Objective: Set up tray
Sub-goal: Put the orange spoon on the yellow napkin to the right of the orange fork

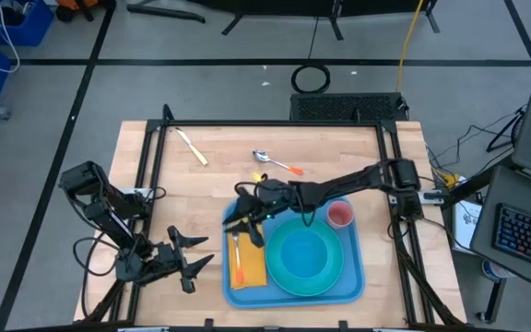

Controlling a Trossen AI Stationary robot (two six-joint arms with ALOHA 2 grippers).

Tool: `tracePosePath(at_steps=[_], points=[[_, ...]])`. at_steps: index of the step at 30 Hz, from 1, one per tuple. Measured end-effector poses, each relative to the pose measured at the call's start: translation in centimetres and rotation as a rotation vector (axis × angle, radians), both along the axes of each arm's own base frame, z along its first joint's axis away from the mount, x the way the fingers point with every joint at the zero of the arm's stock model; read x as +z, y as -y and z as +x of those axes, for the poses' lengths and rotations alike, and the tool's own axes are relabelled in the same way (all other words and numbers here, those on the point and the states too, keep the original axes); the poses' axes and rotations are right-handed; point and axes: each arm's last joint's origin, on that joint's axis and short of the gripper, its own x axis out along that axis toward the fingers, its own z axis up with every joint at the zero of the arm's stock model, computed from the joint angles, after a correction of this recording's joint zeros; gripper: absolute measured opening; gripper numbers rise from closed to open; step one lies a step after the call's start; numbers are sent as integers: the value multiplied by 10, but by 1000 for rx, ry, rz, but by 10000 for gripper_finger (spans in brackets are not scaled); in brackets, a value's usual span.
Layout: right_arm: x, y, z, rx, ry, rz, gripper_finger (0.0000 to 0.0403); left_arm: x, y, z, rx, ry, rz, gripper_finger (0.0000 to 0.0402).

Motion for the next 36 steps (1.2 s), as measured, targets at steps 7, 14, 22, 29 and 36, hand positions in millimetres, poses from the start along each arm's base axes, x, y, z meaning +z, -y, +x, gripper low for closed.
tracePosePath(at_steps=[7,14,22,29,36], points=[[38,17,-23,-155,-59,-123,105,0,0,0,0,0,0,250],[59,36,-39,-228,-91,-136,105,0,0,0,0,0,1,250],[55,78,-57,-323,-295,-130,105,0,0,0,2,0,-5,250],[46,114,-70,-363,-422,-87,105,-1,0,0,7,-1,-3,250],[41,147,-89,-396,-541,-46,105,-1,0,0,7,-3,0,250]])
